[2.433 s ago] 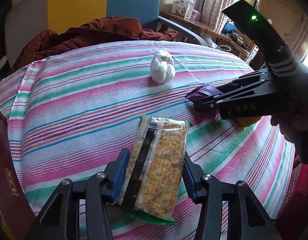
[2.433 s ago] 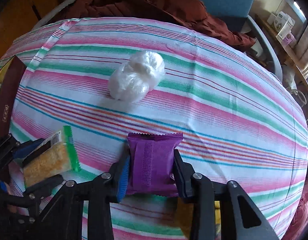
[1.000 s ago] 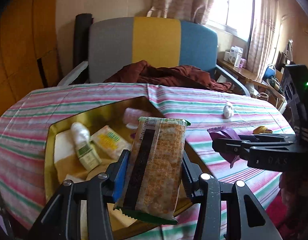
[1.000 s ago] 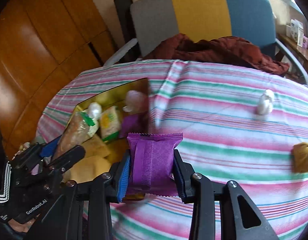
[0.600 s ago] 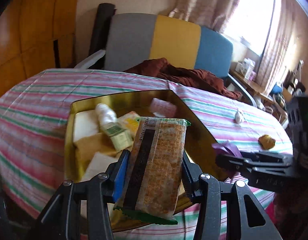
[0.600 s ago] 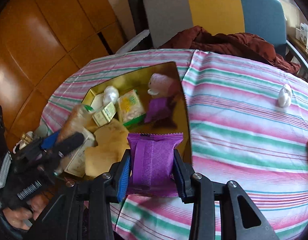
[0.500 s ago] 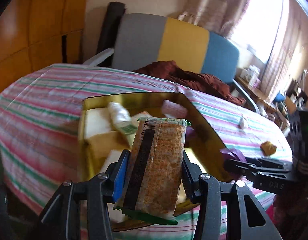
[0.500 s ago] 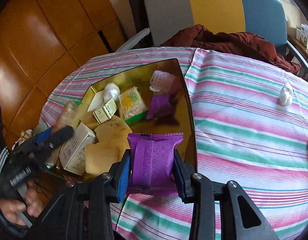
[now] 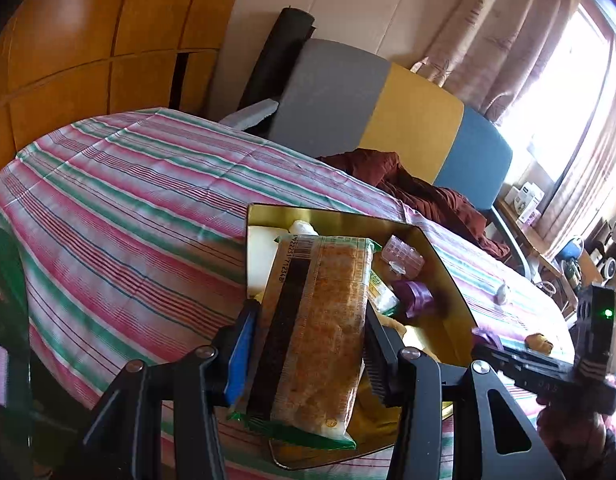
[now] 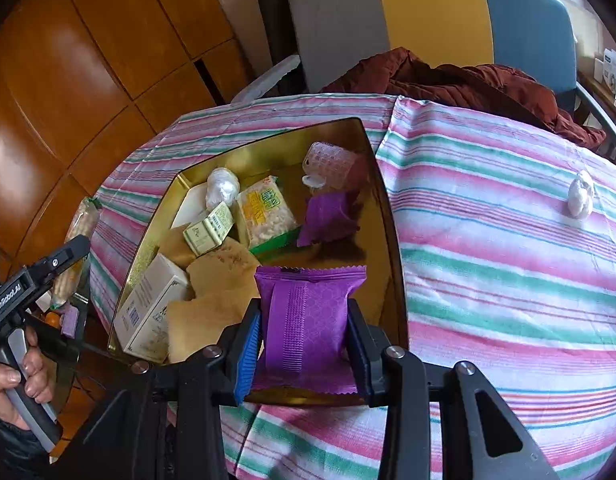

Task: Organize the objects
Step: 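Carry the biscuit packet and purple packet into the gold tray and release both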

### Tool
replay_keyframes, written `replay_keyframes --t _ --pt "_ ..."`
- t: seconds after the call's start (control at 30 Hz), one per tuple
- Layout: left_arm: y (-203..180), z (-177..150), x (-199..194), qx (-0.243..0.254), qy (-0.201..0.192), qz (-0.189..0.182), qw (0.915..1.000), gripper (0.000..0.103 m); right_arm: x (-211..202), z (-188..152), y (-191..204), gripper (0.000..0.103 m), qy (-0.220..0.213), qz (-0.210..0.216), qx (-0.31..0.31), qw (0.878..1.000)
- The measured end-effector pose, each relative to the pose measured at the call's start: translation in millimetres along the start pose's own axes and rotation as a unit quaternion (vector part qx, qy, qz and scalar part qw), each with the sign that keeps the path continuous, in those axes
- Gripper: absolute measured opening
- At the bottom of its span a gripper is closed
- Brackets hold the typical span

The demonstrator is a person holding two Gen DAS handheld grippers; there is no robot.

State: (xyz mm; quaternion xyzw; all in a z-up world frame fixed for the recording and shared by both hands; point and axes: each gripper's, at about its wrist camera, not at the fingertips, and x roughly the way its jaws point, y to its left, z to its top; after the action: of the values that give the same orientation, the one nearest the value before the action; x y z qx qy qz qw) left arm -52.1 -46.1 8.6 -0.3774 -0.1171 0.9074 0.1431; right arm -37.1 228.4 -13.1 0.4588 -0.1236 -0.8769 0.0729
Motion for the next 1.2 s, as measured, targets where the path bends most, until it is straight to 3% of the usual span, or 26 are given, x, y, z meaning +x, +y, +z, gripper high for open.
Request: replay_keyframes --t 0.27,0.53,0.73,0.8,0.87,1.2 --pt "-24.5 0.7 14.0 0.019 0.020 -0.031 0.9991 0.049 1.4 16.4 1.7 0.040 -0.012 -0.001 -0.005 1.000" --pt "-63.9 24.3 37.4 0.032 0.029 -0.076 0.9962 0.049 7.3 25.9 0.3 0.040 -0.012 -0.003 -0.006 1.000" --pt "-87.5 41.3 65.0 0.036 0.035 -0.079 0.9956 0.049 16.6 37.3 -2.9 0.041 -0.013 -0.008 -0.009 1.000" --pt "-90.7 49.6 81.9 0.021 0.044 -0.067 0.9965 0.062 21.8 42.8 -2.8 0.055 -0.017 -0.019 -0.010 1.000" --pt "-88.9 55.7 91.6 -0.003 0.047 -0.076 0.9960 0.065 24.8 46.3 -2.0 0.083 -0.022 -0.035 -0.011 0.999" --pt "-82.6 22.3 73.2 0.053 0.035 -0.023 0.9977 0.070 23.0 25.4 -9.0 0.089 -0.015 -0.048 -0.007 0.999"
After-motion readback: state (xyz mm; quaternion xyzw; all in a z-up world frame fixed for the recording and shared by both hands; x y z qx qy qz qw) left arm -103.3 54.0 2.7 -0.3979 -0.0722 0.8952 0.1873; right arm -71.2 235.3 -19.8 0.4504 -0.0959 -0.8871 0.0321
